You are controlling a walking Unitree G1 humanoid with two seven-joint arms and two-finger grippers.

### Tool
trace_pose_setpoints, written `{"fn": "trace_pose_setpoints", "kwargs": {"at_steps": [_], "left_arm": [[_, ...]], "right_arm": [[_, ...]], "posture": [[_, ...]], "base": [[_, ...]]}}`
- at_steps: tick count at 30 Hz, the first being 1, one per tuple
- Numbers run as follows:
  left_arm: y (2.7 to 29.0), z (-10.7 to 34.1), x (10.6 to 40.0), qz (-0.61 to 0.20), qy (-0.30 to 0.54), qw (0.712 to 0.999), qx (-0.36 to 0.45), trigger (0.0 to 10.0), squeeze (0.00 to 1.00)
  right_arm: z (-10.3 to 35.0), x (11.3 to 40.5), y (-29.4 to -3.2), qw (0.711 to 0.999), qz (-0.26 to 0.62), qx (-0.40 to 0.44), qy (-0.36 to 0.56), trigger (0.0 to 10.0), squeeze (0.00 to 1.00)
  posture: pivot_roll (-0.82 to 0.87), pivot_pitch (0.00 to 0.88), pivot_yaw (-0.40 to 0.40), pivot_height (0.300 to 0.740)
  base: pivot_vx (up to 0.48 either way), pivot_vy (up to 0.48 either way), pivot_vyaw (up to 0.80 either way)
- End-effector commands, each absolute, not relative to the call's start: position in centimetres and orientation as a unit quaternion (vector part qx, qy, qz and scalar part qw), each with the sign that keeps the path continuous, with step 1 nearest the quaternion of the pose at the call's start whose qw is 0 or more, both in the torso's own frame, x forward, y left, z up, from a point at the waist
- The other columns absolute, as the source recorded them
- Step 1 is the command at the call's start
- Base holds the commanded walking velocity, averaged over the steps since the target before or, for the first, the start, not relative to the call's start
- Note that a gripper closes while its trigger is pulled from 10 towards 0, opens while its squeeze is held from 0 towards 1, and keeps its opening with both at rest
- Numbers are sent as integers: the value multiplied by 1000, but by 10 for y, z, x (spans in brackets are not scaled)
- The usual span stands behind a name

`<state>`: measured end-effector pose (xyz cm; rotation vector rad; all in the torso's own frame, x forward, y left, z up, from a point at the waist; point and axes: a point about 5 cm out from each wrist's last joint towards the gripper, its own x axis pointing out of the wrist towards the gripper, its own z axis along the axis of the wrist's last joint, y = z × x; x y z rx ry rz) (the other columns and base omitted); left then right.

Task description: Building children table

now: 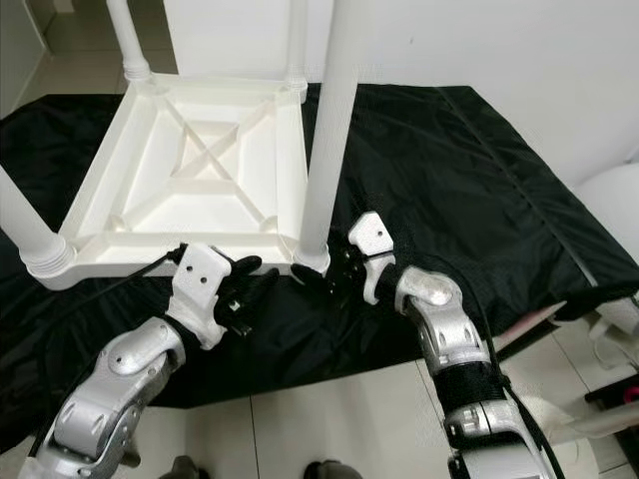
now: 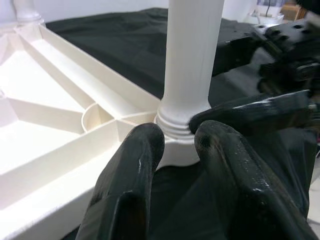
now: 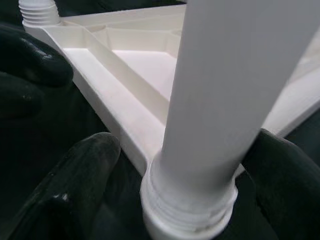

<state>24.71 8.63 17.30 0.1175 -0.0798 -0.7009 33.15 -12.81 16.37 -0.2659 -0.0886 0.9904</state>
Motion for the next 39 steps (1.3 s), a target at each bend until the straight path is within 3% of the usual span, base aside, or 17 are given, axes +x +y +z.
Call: {"fn": "trace_pose_setpoints", "kwargs": {"at_steps": [1,11,12,13,14,15,16,24,25,35,39], "left_arm": [[85,169,248,-343,-26,937,55,10000,0],[86,170,247,-340,-28,939,54,10000,0],[86,170,247,-339,-28,939,54,10000,0],[86,170,247,-339,-28,939,54,10000,0],[86,169,247,-338,-28,939,54,10000,0],[86,169,247,-338,-28,939,54,10000,0],[87,169,246,-338,-28,939,54,10000,0],[85,169,246,-340,-26,939,54,10000,0],[85,169,246,-341,-26,938,53,10000,0],[85,167,244,-343,-25,937,54,10000,0],[84,167,243,-345,-24,937,55,10000,0]], "right_arm": [[159,336,-122,862,486,-140,-39,10000,0],[153,347,-103,867,480,-127,-42,10000,0],[151,347,-102,866,482,-126,-39,6824,0],[150,347,-102,865,483,-126,-38,6824,0],[149,347,-102,865,484,-128,-38,3804,0],[149,347,-102,865,484,-128,-38,3804,0],[148,348,-103,865,483,-128,-37,0,0],[145,351,-111,870,477,-125,-33,0,0],[144,349,-112,870,477,-123,-30,10000,0],[141,345,-114,894,435,-104,-37,10000,0],[137,343,-112,918,377,-121,-26,10000,0]], "posture": [[10,97,-35,740],[25,96,-41,740],[25,96,-41,740],[25,96,-41,740],[30,98,-44,740],[30,98,-44,740],[30,98,-44,740],[27,92,-44,740],[26,91,-45,740],[32,89,-53,740],[34,86,-53,740]], "base": [[0,0,0],[0,0,0],[0,0,0],[0,0,0],[0,0,0],[0,0,0],[0,0,0],[0,0,0],[0,0,0],[0,0,0],[0,0,0]]}}
